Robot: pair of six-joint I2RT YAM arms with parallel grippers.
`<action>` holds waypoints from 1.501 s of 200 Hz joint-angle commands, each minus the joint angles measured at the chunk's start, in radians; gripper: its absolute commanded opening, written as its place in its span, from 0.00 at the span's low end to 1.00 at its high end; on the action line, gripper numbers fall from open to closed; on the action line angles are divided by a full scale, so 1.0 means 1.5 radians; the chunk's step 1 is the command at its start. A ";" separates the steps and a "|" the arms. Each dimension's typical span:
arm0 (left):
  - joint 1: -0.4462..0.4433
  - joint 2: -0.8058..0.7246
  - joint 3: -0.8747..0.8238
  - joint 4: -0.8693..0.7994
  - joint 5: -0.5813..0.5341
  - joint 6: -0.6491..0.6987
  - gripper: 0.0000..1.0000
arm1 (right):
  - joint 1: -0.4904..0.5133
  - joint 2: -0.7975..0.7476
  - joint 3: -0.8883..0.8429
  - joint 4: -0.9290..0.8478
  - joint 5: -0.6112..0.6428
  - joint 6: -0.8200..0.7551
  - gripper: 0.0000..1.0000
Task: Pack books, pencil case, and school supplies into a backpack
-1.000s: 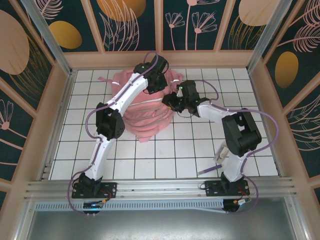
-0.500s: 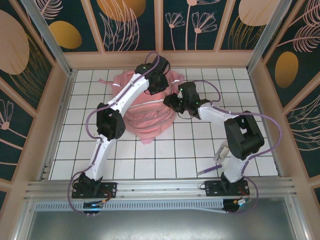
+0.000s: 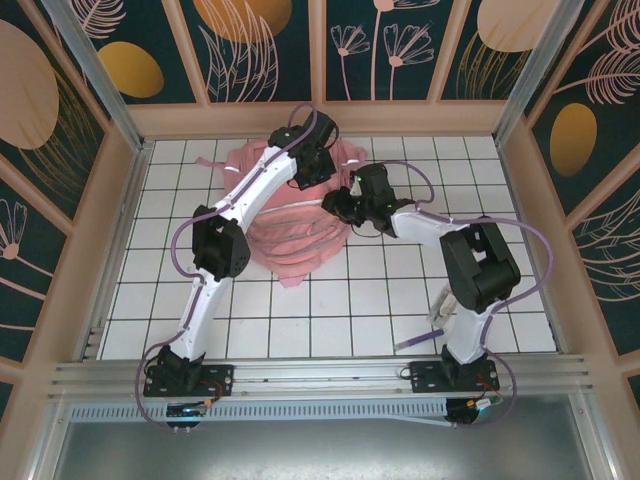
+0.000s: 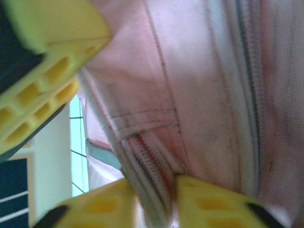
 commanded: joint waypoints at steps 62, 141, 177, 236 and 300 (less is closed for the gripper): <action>0.029 -0.201 -0.119 0.006 -0.013 0.267 0.46 | -0.009 0.022 0.027 0.041 -0.089 0.105 0.00; 0.034 -0.579 -0.817 0.447 0.241 0.253 0.52 | -0.030 0.029 0.040 0.092 -0.156 0.202 0.00; 0.005 -0.537 -0.825 0.450 0.150 0.230 0.60 | -0.029 0.033 0.055 0.066 -0.164 0.199 0.00; -0.014 -0.433 -0.788 0.453 0.075 0.168 0.54 | -0.028 0.025 0.065 0.038 -0.156 0.183 0.00; -0.010 -0.435 -0.798 0.437 -0.001 0.196 0.00 | -0.055 0.015 0.066 0.002 -0.149 0.138 0.00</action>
